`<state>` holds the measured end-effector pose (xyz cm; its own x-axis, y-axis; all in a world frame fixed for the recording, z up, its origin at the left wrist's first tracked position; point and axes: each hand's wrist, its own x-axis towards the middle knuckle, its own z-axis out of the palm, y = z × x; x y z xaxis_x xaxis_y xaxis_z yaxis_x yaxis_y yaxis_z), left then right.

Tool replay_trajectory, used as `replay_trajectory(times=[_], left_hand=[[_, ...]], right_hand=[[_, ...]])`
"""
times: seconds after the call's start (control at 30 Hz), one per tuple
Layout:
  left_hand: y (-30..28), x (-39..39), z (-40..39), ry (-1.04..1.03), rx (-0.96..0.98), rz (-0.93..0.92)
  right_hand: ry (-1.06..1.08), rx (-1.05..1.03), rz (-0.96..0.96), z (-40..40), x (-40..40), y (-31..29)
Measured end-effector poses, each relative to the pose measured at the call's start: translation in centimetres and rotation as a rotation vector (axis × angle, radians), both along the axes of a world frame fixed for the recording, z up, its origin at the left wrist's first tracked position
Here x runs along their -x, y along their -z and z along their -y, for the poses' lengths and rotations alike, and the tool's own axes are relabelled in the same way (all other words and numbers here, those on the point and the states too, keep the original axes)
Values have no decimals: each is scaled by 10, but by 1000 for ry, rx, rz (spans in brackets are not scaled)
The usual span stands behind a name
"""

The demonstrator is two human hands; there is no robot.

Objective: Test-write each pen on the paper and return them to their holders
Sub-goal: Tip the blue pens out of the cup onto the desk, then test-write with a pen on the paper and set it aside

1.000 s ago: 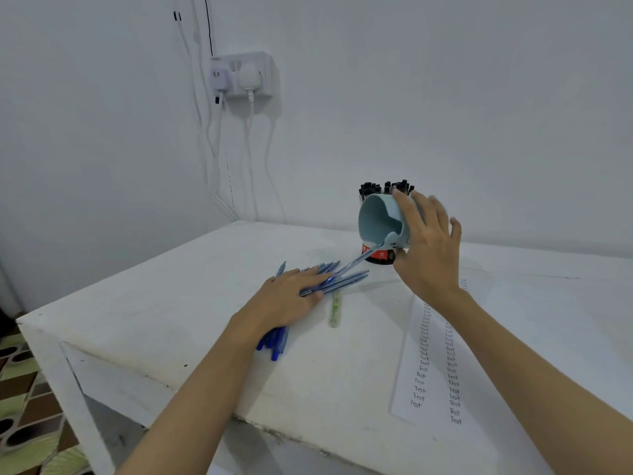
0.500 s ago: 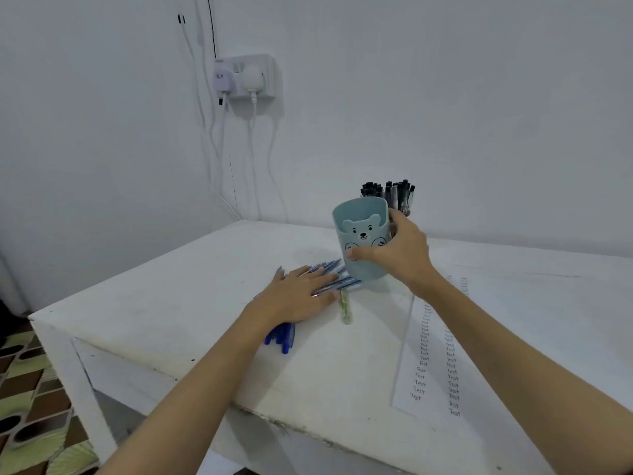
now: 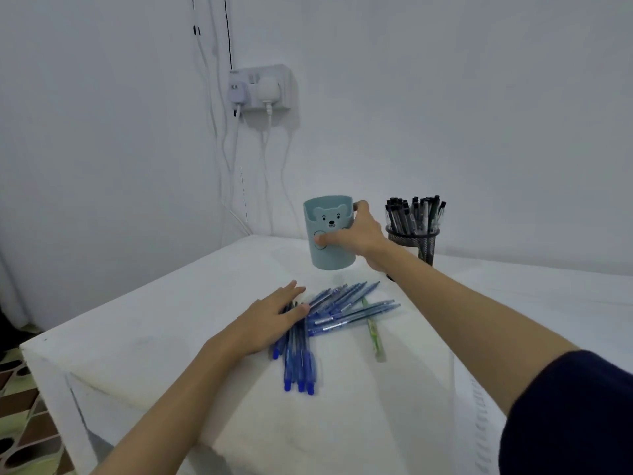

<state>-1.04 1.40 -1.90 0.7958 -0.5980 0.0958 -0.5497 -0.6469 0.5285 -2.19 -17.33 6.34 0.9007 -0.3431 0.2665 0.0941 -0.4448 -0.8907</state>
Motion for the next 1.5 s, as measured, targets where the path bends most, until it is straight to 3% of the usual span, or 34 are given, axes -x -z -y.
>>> replay_trajectory(times=[0.3, 0.53, 0.7, 0.83, 0.9, 0.97, 1.07, 1.2, 1.27, 1.37, 1.5], left_hand=[[6, -7, -2, -59, 105, 18], [7, -7, -1, -61, 114, 22], [3, 2, -2, -42, 194, 22], [-5, 11, -8, -125, 262, 117], [-7, 18, -11, -124, 229, 116], [-6, 30, -11, -75, 65, 133], [1, 43, -7, -1, -187, 164], [-5, 51, -9, 118, -9, -1], [-6, 51, -9, 128, -11, 7], [-6, 45, -7, 103, -86, 48], [-8, 34, 6, 54, -165, 59]], right_hand=[[118, 46, -118, 14, -60, 30], [93, 71, -197, 20, -48, 32], [85, 447, -234, 24, -1, 8], [-240, 603, -434, 24, 46, 0], [-339, 733, -490, 20, 63, 9], [-370, 869, -462, 13, 77, 26], [-347, 890, -369, 8, 92, 55], [-374, 934, -316, 26, 96, 61], [-349, 1004, -330, 36, 94, 57], [-278, 941, -287, 40, 93, 64], [-271, 605, -214, 27, 87, 76]])
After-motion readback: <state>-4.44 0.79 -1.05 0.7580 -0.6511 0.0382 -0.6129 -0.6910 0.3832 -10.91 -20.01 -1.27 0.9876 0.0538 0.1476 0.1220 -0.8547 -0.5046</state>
